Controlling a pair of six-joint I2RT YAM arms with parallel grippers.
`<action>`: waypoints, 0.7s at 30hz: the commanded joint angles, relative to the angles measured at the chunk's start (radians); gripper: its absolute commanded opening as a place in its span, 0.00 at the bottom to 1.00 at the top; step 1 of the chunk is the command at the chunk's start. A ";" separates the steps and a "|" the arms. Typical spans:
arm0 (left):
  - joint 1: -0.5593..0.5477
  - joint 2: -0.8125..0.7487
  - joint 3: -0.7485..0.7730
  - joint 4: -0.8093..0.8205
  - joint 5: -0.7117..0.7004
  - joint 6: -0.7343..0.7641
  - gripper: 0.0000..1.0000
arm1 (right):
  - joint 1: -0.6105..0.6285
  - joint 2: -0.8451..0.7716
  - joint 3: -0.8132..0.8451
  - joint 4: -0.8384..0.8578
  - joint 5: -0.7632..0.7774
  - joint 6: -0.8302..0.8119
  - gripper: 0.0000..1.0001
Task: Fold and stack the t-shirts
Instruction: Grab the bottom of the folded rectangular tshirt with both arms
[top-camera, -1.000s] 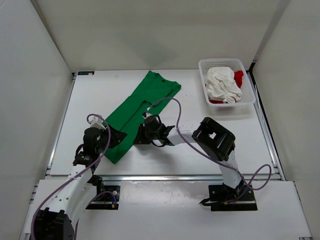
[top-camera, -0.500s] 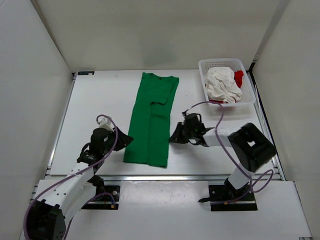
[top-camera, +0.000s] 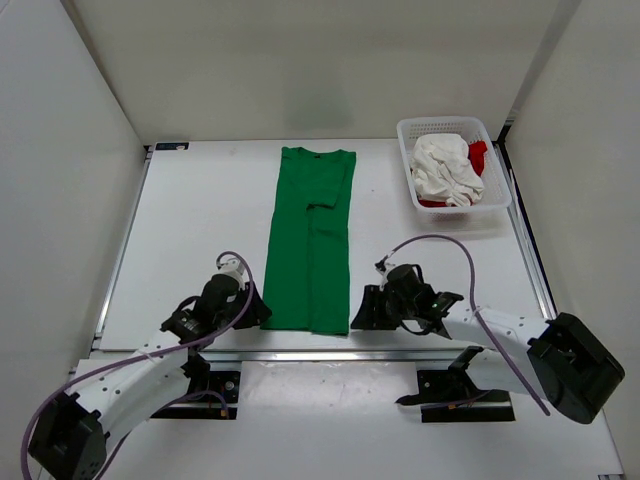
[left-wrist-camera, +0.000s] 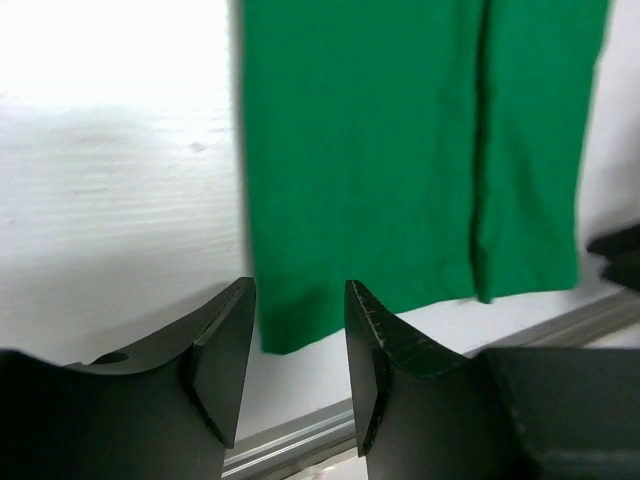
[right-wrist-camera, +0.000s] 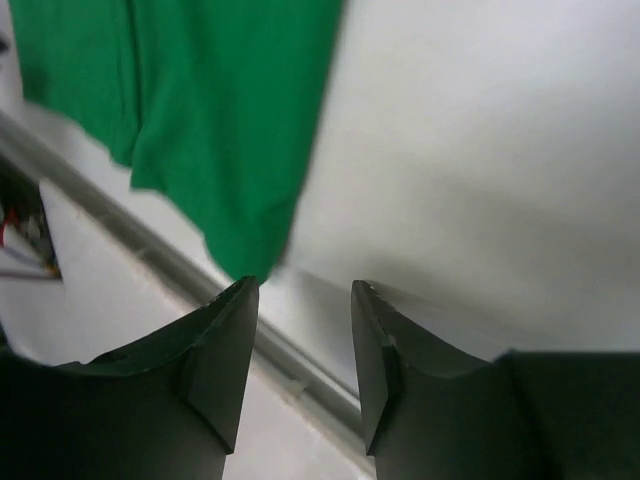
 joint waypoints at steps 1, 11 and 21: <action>-0.032 -0.002 -0.002 -0.067 -0.087 -0.011 0.52 | 0.082 -0.005 -0.020 0.008 0.016 0.070 0.42; -0.058 0.049 -0.011 -0.049 -0.148 -0.027 0.55 | 0.096 0.067 -0.008 0.163 -0.036 0.105 0.38; -0.029 0.046 -0.070 0.012 -0.041 -0.025 0.38 | 0.128 0.163 0.007 0.237 -0.062 0.111 0.15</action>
